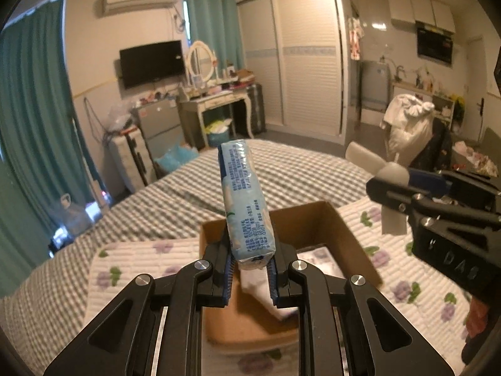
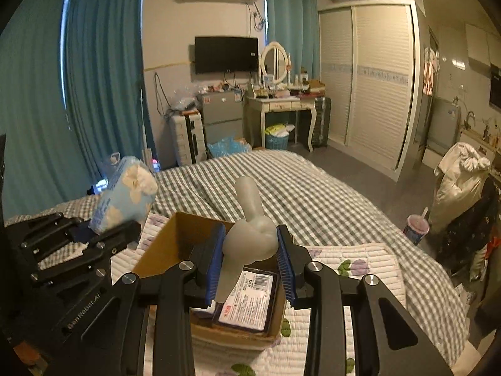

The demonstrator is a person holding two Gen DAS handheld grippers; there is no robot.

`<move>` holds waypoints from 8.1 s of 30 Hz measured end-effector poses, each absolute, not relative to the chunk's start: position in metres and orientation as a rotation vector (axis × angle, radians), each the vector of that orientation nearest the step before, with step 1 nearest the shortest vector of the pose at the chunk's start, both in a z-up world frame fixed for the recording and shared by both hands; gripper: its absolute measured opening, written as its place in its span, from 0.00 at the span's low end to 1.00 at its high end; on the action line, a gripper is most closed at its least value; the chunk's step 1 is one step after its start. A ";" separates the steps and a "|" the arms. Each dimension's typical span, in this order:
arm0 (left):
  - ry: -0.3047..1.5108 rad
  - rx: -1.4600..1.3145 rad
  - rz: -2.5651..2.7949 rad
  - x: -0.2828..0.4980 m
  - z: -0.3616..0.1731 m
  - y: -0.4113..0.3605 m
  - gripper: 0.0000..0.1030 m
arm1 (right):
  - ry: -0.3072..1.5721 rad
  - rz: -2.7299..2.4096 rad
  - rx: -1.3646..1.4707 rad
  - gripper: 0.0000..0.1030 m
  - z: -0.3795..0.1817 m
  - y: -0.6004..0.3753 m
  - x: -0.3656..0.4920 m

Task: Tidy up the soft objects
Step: 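Carry both items over the cardboard box and open both tools, then grasp the cream cloth with the left tool while the right tool grasps the white lace cloth, then carry both cloths over the cardboard box and open both tools, then grasp the white tissue bundle with the left tool while the right tool grasps the pipe-cleaner toy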

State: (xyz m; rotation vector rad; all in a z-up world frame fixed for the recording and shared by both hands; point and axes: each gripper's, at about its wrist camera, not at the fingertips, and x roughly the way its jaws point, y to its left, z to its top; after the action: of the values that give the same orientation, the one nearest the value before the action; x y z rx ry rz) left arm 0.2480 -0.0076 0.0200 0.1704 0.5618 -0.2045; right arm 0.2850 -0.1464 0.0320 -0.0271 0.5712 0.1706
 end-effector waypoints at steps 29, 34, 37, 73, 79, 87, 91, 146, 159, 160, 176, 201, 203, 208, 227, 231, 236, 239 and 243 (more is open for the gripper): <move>0.542 0.128 -0.151 0.227 0.066 0.004 0.78 | 0.600 0.118 0.035 0.68 0.049 -0.162 0.286; 0.425 0.109 -0.116 0.163 0.132 0.022 1.00 | 0.519 0.090 -0.004 0.83 0.121 -0.163 0.214; 0.384 0.095 -0.115 0.123 0.158 0.032 1.00 | 0.483 0.098 -0.025 0.95 0.149 -0.160 0.167; 0.772 0.111 -0.024 0.077 -0.117 0.074 1.00 | 0.963 0.235 0.049 0.39 -0.156 -0.086 0.131; 0.783 0.108 -0.038 0.074 -0.113 0.066 1.00 | 0.923 0.284 0.038 0.25 -0.141 -0.085 0.116; 0.778 0.104 -0.108 0.071 -0.097 0.026 0.99 | 0.833 0.264 0.080 0.25 -0.106 -0.123 0.102; 0.814 0.086 -0.145 0.080 -0.105 -0.002 0.96 | 0.848 0.195 0.091 0.25 -0.116 -0.151 0.106; 0.572 0.080 -0.242 0.174 0.034 0.007 0.23 | 0.537 0.251 0.015 0.25 0.043 -0.138 0.200; 0.659 0.136 -0.243 0.287 -0.028 -0.015 0.23 | 0.665 0.227 0.040 0.25 -0.028 -0.150 0.343; 0.674 0.142 -0.251 0.293 -0.037 -0.017 0.23 | 0.680 0.228 0.042 0.25 -0.037 -0.150 0.350; 0.659 0.166 -0.194 0.282 -0.030 -0.022 0.72 | 0.706 0.216 0.098 0.48 -0.040 -0.163 0.352; 0.369 0.147 -0.076 0.041 0.153 0.029 1.00 | 0.450 0.204 -0.018 0.96 0.155 -0.178 0.064; 0.379 0.142 -0.067 0.036 0.133 0.032 1.00 | 0.470 0.210 -0.021 0.98 0.135 -0.177 0.057; 0.457 0.099 -0.055 0.044 0.080 0.037 1.00 | 0.543 0.219 -0.035 0.99 0.066 -0.173 0.068; 0.819 0.098 -0.095 0.119 -0.125 0.012 0.92 | 0.912 0.183 -0.025 0.91 -0.159 -0.153 0.169; 0.863 0.100 -0.120 0.127 -0.146 0.011 0.85 | 0.961 0.181 -0.035 0.85 -0.185 -0.146 0.178; 0.878 0.088 -0.141 0.131 -0.157 0.011 0.74 | 0.948 0.147 -0.059 0.76 -0.190 -0.144 0.181; 0.869 0.082 -0.150 0.130 -0.157 0.011 0.72 | 0.930 0.133 -0.055 0.64 -0.189 -0.146 0.180; 0.867 0.078 -0.162 0.128 -0.155 0.013 0.56 | 0.905 0.137 -0.025 0.53 -0.182 -0.151 0.177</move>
State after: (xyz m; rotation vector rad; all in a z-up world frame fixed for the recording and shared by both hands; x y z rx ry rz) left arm 0.1282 0.0127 -0.1545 0.0782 0.8668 -0.1617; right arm 0.1771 -0.1505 -0.1824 -0.0249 0.9053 0.1368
